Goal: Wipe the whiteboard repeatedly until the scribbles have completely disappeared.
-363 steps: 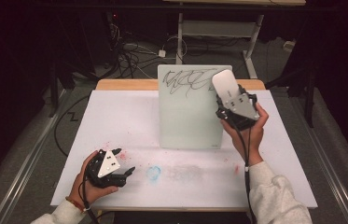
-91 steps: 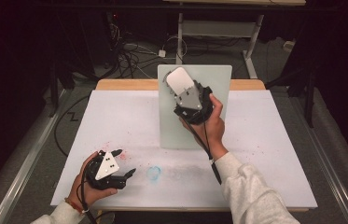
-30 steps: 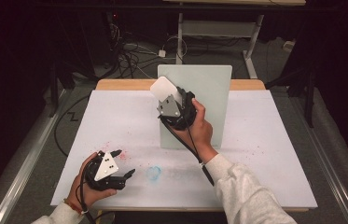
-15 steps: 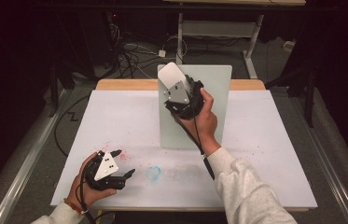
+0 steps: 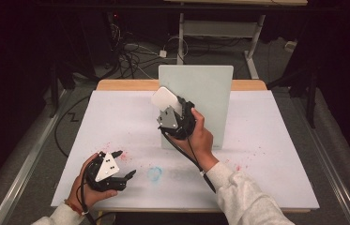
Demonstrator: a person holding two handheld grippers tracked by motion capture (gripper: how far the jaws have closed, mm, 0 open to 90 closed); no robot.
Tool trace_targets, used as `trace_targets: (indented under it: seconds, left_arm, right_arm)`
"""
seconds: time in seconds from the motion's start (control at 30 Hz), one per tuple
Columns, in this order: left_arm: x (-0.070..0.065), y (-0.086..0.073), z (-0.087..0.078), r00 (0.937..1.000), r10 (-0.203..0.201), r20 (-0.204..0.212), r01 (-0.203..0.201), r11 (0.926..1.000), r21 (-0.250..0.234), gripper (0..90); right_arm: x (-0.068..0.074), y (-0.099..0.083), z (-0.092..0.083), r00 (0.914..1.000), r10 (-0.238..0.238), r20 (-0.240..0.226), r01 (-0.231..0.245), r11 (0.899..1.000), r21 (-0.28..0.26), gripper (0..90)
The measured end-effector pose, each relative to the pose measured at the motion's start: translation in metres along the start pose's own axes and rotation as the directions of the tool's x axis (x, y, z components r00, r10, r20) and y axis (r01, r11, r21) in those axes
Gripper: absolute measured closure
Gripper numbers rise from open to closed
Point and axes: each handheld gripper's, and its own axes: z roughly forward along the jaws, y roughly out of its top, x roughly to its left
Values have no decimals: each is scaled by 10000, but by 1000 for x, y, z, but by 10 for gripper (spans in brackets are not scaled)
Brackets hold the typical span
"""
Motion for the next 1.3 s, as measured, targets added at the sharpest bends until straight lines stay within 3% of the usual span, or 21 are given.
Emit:
trace_targets:
  seconds: [0.17,0.27,0.6,0.73,0.9,1.0,1.13,1.3]
  left_arm:
    - [0,0,0,10000,-2,6,2,10000,18,211]
    - [0,0,0,10000,37,2,-37,10000,18,211]
    - [1,-1,-1,10000,-15,-18,15,10000,-4,210]
    - [1,0,-1,10000,20,-18,-20,10000,-6,210]
    - [1,-1,-2,10000,24,-20,-24,10000,-2,210]
    - [1,-1,-2,10000,3,-11,-3,10000,-24,210]
    - [1,-1,-1,10000,-5,-8,5,10000,0,209]
    - [1,-1,-1,10000,59,-11,-59,10000,9,209]
  right_arm:
    - [2,-4,-1,10000,-73,-26,73,10000,38,309]
    - [-3,0,0,9997,-62,-235,64,9999,120,309]
    - [-48,23,2,9930,1075,487,-1078,9942,44,309]
    - [-39,24,3,9950,912,402,-915,9958,55,308]
    - [-13,17,3,10000,53,-25,-52,9997,241,308]
    - [-5,9,1,9998,-94,-159,98,9996,253,308]
    - [-9,1,-2,9993,-88,-363,99,9995,298,308]
    - [-27,-6,-5,9987,499,-125,-495,9983,298,308]
